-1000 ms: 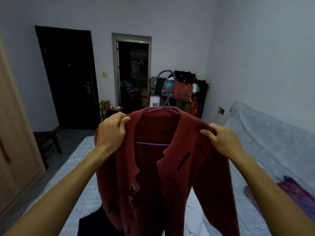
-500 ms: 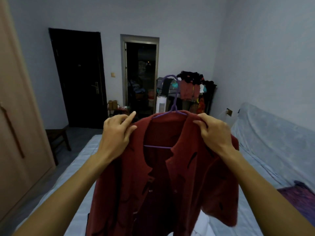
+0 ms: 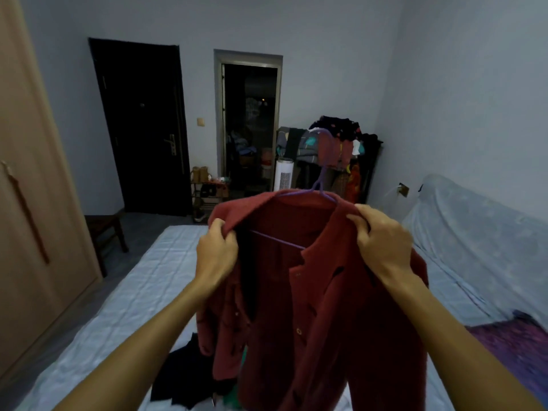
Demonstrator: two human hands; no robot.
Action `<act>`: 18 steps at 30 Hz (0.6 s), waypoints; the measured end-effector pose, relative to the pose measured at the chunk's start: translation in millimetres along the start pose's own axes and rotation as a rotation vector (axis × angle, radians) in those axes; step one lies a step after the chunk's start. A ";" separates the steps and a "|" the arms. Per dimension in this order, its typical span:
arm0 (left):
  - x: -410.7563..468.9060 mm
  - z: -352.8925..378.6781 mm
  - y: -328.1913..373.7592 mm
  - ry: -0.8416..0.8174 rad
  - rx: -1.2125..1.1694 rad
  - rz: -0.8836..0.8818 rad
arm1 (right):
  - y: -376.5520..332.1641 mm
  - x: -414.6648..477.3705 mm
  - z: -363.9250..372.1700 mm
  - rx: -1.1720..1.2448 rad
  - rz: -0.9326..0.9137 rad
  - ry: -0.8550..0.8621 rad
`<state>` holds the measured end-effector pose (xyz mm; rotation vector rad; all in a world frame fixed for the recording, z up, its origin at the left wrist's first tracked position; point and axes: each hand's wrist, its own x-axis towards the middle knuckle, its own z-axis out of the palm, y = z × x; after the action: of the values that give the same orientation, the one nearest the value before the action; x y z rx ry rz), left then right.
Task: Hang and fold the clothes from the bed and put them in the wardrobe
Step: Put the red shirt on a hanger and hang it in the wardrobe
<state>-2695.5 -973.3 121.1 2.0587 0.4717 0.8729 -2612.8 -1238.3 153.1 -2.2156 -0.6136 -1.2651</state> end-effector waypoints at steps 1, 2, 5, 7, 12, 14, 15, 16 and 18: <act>6.7 -3.7 7.2 0.002 -0.078 -0.055 | 4.2 -7.9 7.3 -0.019 -0.008 -0.038; 14.4 -7.2 15.2 0.005 -0.152 -0.121 | 7.2 -16.4 14.9 -0.038 -0.015 -0.085; 33.4 -13.3 34.0 -0.009 -0.263 -0.237 | 14.3 -39.7 31.8 -0.067 -0.053 -0.171; 42.0 -16.7 45.4 0.009 -0.315 -0.277 | 18.8 -46.6 34.7 -0.070 -0.094 -0.179; 53.2 -25.6 58.5 0.038 -0.191 -0.233 | 26.3 -53.2 43.5 -0.100 -0.101 -0.206; 40.0 -15.2 66.6 -0.043 -0.081 -0.171 | 23.1 -52.8 47.0 -0.077 -0.052 -0.195; 28.6 -5.8 70.6 -0.122 -0.035 -0.145 | 18.9 -51.4 48.3 -0.065 -0.040 -0.184; 16.1 4.4 71.9 -0.231 0.008 -0.128 | 14.1 -50.0 49.3 -0.055 -0.039 -0.165; -4.1 16.5 66.0 -0.544 0.128 -0.120 | 5.7 -46.9 48.4 -0.020 -0.025 -0.122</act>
<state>-2685.1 -1023.4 166.0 2.2450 0.3488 0.1936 -2599.9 -1218.4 89.8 -2.3211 -0.6794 -1.1593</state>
